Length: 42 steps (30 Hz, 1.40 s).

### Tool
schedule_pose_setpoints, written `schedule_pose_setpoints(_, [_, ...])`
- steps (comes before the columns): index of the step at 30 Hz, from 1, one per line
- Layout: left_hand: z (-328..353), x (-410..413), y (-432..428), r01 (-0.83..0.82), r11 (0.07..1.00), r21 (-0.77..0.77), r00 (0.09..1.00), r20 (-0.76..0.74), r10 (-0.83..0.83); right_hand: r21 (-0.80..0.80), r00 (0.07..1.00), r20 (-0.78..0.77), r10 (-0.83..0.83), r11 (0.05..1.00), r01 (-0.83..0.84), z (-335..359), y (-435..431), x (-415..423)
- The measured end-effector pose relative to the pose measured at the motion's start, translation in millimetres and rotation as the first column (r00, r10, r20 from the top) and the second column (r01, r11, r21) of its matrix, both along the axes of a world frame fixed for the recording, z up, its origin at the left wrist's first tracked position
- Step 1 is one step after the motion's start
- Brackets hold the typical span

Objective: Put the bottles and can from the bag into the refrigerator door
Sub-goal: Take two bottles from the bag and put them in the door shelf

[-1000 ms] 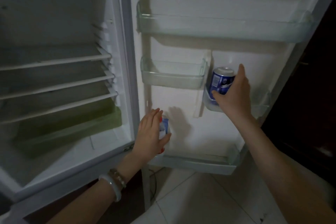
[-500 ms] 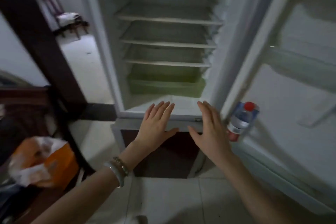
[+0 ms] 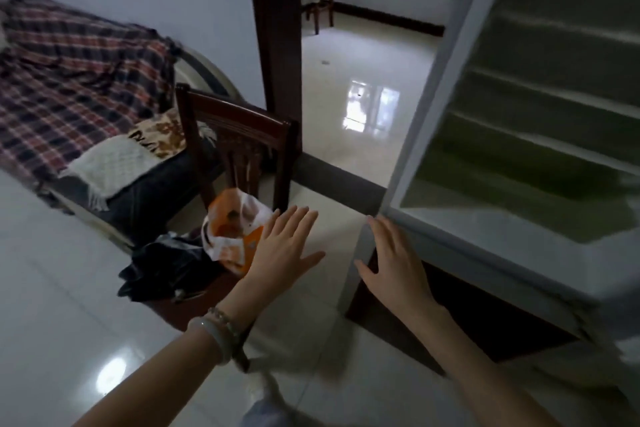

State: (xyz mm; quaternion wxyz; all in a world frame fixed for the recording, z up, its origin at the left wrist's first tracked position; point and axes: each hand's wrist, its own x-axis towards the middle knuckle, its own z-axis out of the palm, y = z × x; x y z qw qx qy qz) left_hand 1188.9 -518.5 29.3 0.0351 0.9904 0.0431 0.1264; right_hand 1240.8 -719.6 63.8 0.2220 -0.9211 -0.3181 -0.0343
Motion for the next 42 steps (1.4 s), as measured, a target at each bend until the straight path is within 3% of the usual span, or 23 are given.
schedule_pose_setpoints(9, [-40.0,-7.5,170.5,-0.148,0.986,-0.074,0.986,-0.091,0.142,-0.046,0.992,-0.086,0.098,0.994,-0.102,-32.8,165.3,34.6])
schedule_pose_setpoints(20, [-103.3,14.6,286.0,-0.355,0.909,-0.217,0.925,-0.22,0.309,-0.049,0.922,-0.204,0.33,0.937,-0.346,-96.9,299.7,91.7])
schedule_pose_setpoints(26, [-154.9,45.9,310.3,-0.423,0.882,-0.209,0.882,-0.318,0.348,-0.034,0.835,-0.351,0.424,0.885,-0.464,-162.1,365.2,142.5])
schedule_pose_setpoints(35, [-224.3,95.5,324.7,-0.685,0.687,-0.241,0.69,-0.516,0.507,-0.184,0.709,-0.568,0.418,0.775,-0.605,-283.4,443.9,191.4])
schedule_pose_setpoints(39, [-245.9,104.3,332.0,-0.741,0.63,-0.231,0.635,-0.548,0.545,-0.244,0.71,-0.522,0.472,0.715,-0.655,-323.6,473.1,206.2])
schedule_pose_setpoints(42, [-255.3,107.7,332.0,-0.765,0.612,-0.202,0.605,-0.551,0.574,-0.299,0.736,-0.535,0.415,0.722,-0.625,-349.9,491.1,207.6])
